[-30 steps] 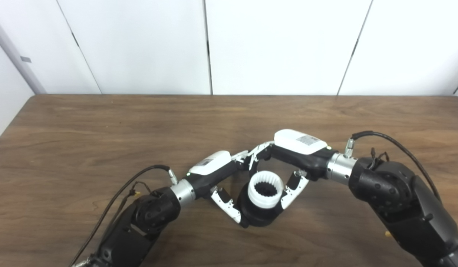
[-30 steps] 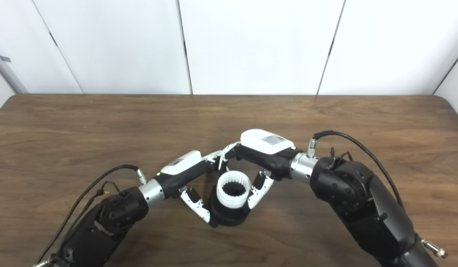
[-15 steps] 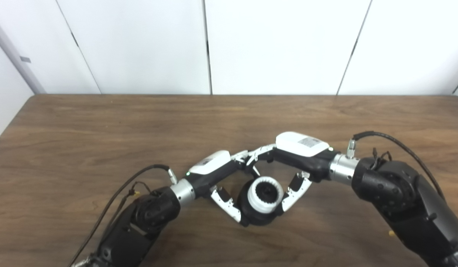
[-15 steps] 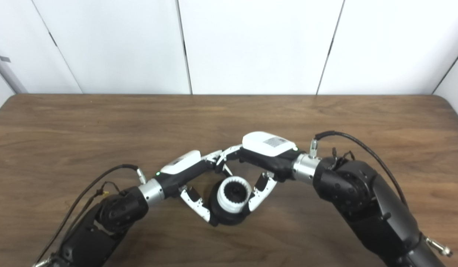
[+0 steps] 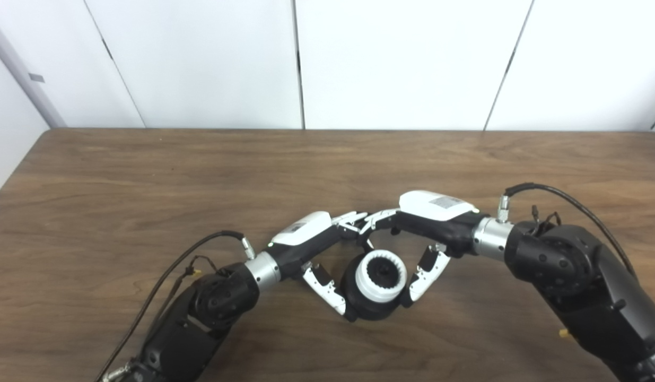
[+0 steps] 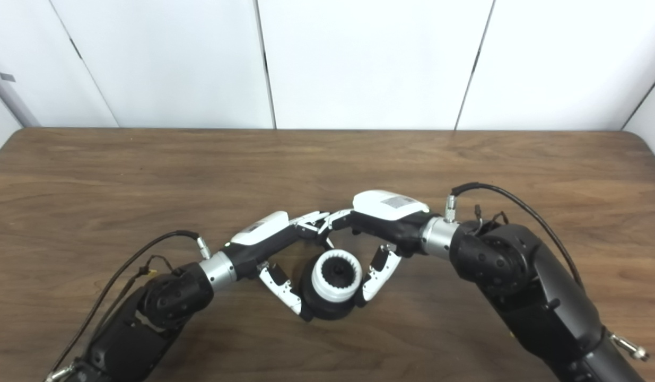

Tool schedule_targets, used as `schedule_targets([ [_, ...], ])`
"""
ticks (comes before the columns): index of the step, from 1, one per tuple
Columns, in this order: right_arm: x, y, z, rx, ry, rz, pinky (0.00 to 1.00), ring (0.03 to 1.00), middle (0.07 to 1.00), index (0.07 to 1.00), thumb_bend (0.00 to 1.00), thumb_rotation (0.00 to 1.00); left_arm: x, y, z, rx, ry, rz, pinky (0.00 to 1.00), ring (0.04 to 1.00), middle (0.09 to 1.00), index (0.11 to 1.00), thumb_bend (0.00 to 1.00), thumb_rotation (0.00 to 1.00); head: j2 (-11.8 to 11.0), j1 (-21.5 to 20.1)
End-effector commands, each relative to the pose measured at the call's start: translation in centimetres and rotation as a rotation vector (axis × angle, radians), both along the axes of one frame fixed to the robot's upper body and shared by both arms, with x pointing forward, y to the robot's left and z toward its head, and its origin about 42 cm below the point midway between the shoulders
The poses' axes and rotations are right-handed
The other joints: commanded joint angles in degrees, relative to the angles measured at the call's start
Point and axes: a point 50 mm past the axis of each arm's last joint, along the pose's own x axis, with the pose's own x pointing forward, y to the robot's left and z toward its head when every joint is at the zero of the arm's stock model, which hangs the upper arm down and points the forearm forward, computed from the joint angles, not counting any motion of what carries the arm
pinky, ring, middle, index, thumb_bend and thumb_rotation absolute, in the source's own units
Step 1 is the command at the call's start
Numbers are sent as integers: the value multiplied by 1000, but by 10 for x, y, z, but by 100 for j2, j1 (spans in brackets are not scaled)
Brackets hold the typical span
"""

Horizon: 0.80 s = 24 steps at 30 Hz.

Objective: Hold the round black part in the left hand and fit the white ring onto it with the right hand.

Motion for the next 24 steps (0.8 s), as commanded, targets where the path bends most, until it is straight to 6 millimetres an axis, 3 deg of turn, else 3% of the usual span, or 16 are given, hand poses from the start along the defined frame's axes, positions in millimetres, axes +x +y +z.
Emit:
schedule_targets([
  [1, 7, -6, 31, 9, -91, -6, 730, 852, 874, 748, 820, 169, -3, 5, -19, 90, 90, 3, 942, 1000, 980, 488, 521, 75, 8, 9],
  [14, 16, -39, 57, 43, -167, -81, 719, 828, 864, 743, 813, 123, 0, 10, -29, 124, 82, 15, 923, 1000, 975, 490, 521, 74, 8, 9],
  [24, 18, -55, 66, 85, -198, -142, 685, 815, 853, 737, 795, 73, 3, 13, -33, 207, 54, 28, 921, 1000, 973, 492, 521, 73, 12, -4],
])
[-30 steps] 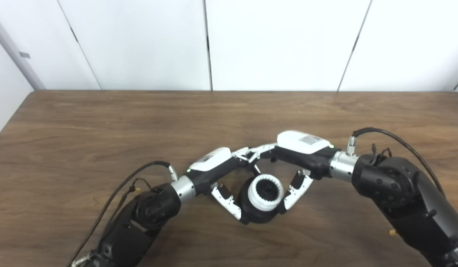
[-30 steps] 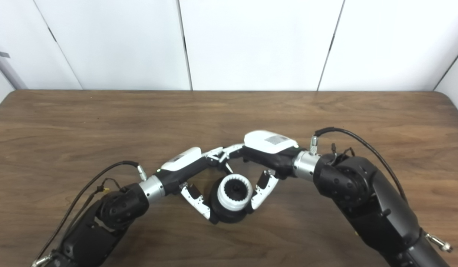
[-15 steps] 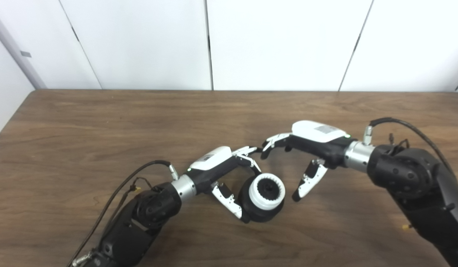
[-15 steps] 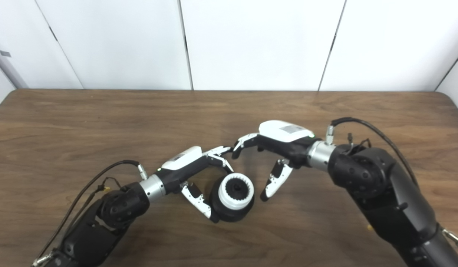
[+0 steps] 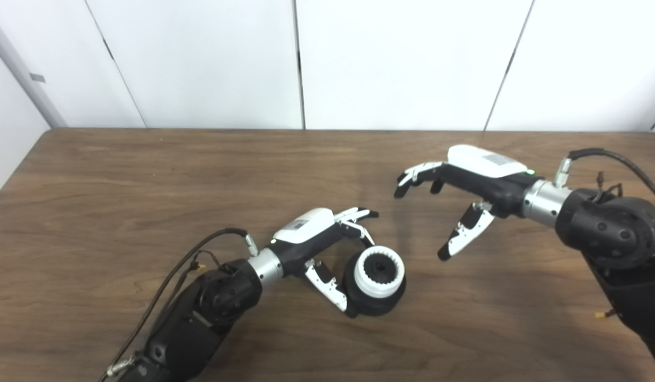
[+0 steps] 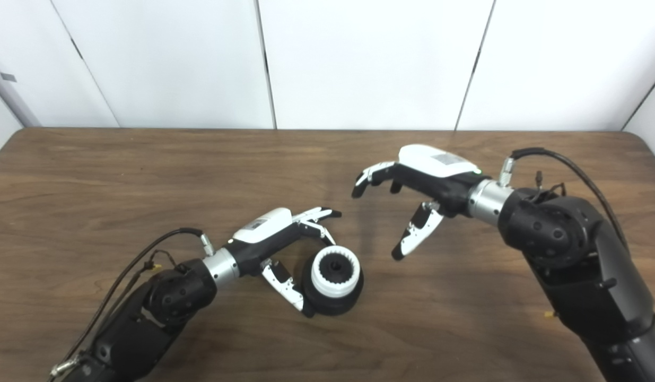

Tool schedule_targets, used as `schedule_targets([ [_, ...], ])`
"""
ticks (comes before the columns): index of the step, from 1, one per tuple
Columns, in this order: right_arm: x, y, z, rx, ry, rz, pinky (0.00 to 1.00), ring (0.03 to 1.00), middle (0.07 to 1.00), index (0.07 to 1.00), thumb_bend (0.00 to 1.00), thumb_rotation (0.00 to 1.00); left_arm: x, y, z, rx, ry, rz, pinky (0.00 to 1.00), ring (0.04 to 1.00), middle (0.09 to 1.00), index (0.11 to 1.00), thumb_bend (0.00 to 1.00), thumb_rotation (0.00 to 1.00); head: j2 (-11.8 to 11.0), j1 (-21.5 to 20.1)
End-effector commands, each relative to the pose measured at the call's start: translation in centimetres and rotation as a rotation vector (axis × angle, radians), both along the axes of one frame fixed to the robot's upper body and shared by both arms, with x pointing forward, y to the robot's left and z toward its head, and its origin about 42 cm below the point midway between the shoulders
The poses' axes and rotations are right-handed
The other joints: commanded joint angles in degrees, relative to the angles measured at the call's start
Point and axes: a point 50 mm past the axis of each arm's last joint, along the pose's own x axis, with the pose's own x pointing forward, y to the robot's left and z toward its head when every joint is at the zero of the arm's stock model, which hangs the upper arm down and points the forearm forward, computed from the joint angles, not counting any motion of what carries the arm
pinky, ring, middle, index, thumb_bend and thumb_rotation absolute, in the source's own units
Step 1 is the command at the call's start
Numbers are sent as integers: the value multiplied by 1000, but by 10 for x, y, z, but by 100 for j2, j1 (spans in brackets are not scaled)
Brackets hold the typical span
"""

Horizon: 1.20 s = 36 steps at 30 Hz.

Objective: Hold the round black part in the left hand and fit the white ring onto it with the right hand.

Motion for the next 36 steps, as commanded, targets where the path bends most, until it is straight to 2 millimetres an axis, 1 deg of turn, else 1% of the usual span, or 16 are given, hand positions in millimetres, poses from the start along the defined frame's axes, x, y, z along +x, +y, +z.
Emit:
schedule_targets([
  [1, 1, -6, 23, 9, -85, -10, 687, 815, 854, 738, 792, 70, -4, 17, -32, 162, 120, 40, 925, 1000, 974, 492, 521, 73, 4, 5],
  [6, -1, -9, 26, 36, -94, -29, 660, 802, 847, 733, 781, 58, -4, 17, -33, 192, 102, 44, 932, 1000, 973, 494, 520, 76, 26, 4],
  [13, -3, -10, 26, 56, -117, -59, 646, 798, 838, 725, 787, 50, -5, 17, -33, 207, 93, 57, 913, 1000, 978, 495, 520, 76, 29, 4],
  [14, -3, -10, 26, 67, -123, -65, 641, 794, 834, 722, 788, 51, -5, 17, -33, 222, 83, 58, 924, 1000, 975, 550, 752, 142, 26, 4],
  [15, -2, -11, 25, 78, -129, -70, 635, 788, 831, 719, 787, 50, -5, 17, -33, 233, 78, 59, 936, 1000, 976, 590, 896, 195, 26, 4],
  [17, -2, -12, 24, 103, -143, -85, 632, 780, 824, 717, 774, 45, -4, 18, -33, 242, 70, 62, 957, 1000, 977, 620, 980, 209, 26, -3],
  [20, -3, -13, 24, 144, -158, -119, 641, 781, 820, 715, 768, 38, -4, 18, -34, 250, 62, 63, 956, 1000, 976, 630, 998, 209, 23, -16],
  [25, -6, -14, 22, 215, -186, -180, 660, 786, 812, 709, 763, 42, -4, 18, -33, 260, 59, 66, 974, 1000, 980, 637, 1000, 203, 17, -27],
  [29, -10, -18, 18, 267, -200, -220, 705, 795, 812, 713, 743, 40, -4, 17, -32, 260, 50, 68, 954, 1000, 978, 640, 1000, 208, 17, -27],
  [34, -15, -26, 10, 304, -190, -278, 709, 802, 815, 716, 732, 63, -1, 18, -32, 270, 46, 69, 960, 1000, 974, 647, 1000, 221, -12, -25],
  [36, -17, -31, 3, 336, -180, -301, 719, 809, 818, 721, 723, 66, -1, 18, -31, 281, 40, 73, 942, 1000, 974, 654, 1000, 236, -20, -25],
])
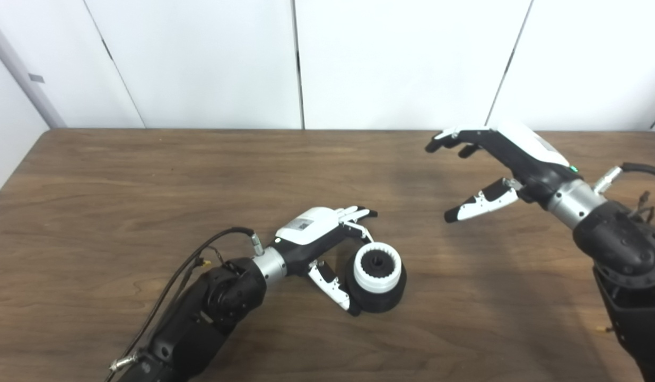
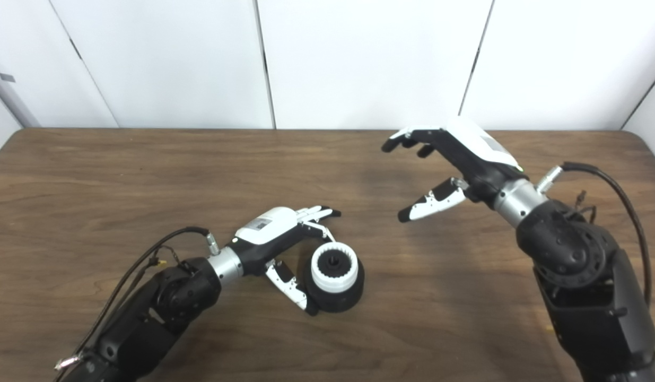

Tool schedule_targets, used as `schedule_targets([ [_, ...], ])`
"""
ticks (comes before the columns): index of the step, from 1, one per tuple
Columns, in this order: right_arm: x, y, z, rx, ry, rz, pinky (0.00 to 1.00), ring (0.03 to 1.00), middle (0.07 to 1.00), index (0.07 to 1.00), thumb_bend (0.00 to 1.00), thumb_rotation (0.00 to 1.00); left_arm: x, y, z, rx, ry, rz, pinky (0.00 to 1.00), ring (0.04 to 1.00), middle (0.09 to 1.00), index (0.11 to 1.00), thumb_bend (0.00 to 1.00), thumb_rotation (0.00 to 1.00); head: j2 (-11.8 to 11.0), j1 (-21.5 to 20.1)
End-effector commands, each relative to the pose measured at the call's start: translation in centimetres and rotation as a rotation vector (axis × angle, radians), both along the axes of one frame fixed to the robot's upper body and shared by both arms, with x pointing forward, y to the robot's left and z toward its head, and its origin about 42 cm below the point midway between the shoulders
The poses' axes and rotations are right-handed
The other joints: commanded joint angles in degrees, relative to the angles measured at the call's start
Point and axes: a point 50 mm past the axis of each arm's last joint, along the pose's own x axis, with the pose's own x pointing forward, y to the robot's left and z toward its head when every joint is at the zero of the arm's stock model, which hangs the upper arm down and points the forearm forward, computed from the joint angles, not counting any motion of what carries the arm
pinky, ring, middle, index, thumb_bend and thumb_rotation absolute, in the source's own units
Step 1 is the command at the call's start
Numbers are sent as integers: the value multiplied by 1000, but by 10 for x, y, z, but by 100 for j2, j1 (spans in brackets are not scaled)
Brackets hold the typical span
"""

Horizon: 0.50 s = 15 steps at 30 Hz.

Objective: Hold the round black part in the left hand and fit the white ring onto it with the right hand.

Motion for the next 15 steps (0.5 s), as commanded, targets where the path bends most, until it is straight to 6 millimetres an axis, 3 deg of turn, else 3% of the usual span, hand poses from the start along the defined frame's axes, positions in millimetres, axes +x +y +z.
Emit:
schedule_targets([
  [1, -1, -4, 13, 53, -75, -25, 721, 806, 816, 719, 723, 63, -2, 22, -30, 185, 100, 82, 938, 1000, 973, 657, 1000, 238, 2, -3],
  [15, -14, -14, -18, 204, -29, -121, 719, 799, 804, 713, 735, 25, 0, 26, -29, 239, 65, 99, 893, 1000, 995, 802, 1000, 296, -4, 24],
])
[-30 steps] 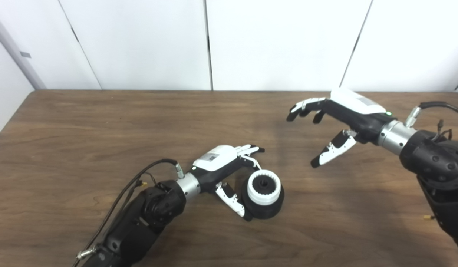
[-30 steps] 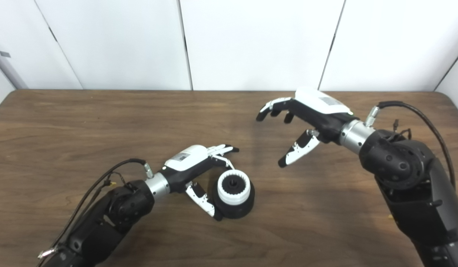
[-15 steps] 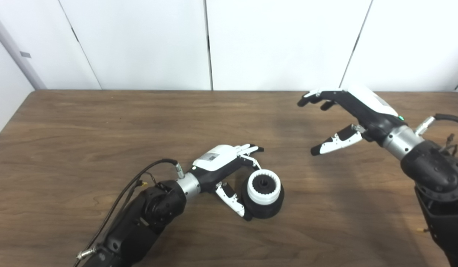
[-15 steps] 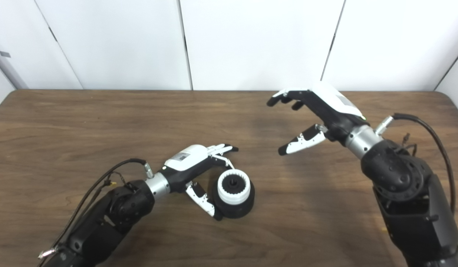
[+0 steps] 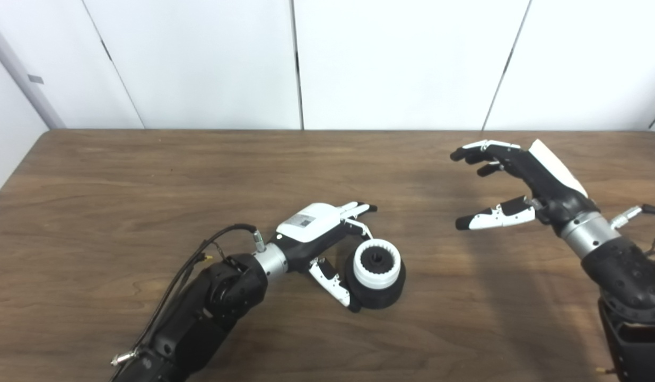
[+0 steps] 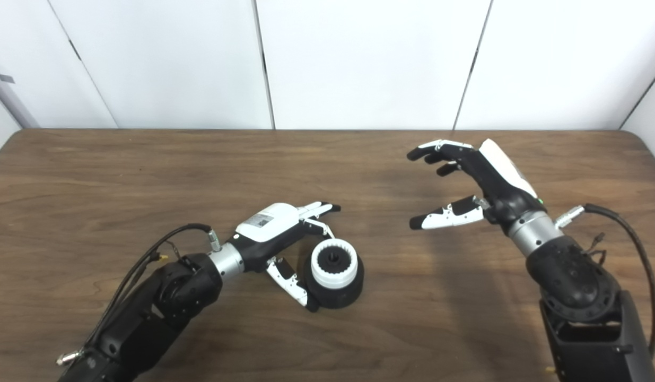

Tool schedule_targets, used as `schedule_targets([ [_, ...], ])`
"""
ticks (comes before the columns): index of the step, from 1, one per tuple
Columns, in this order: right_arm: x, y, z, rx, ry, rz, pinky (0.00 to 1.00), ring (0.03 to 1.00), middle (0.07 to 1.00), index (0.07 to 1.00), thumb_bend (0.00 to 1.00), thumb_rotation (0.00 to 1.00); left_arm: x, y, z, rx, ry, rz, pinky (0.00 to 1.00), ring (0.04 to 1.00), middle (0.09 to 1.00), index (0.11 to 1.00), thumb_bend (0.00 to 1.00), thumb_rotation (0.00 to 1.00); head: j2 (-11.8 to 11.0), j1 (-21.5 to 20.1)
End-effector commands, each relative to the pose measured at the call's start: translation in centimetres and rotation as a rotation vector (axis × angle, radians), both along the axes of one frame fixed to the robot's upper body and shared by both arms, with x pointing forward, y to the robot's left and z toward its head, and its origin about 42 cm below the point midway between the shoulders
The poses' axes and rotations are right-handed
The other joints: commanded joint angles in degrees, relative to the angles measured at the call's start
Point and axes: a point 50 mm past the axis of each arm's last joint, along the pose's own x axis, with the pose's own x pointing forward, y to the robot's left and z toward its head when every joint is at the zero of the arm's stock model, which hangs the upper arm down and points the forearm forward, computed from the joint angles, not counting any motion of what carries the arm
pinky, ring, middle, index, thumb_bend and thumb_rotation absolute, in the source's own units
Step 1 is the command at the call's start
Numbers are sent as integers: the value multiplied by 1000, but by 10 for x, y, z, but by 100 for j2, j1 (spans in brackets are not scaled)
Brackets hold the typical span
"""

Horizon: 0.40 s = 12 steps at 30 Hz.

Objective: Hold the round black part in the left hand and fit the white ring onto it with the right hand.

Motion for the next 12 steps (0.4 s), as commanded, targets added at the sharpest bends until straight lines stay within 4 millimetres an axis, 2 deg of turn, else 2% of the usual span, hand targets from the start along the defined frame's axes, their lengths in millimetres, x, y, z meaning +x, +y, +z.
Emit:
schedule_targets([
  [1, 4, -3, 12, 15, -64, -27, 719, 798, 805, 712, 735, 26, -4, 28, -34, 182, 120, 110, 893, 1000, 996, 813, 1000, 300, -4, 10],
  [12, 2, 0, 3, 60, -44, -71, 735, 812, 813, 697, 734, 15, -2, 32, -33, 219, 107, 157, 877, 1000, 1000, 964, 1000, 414, -21, 36],
])
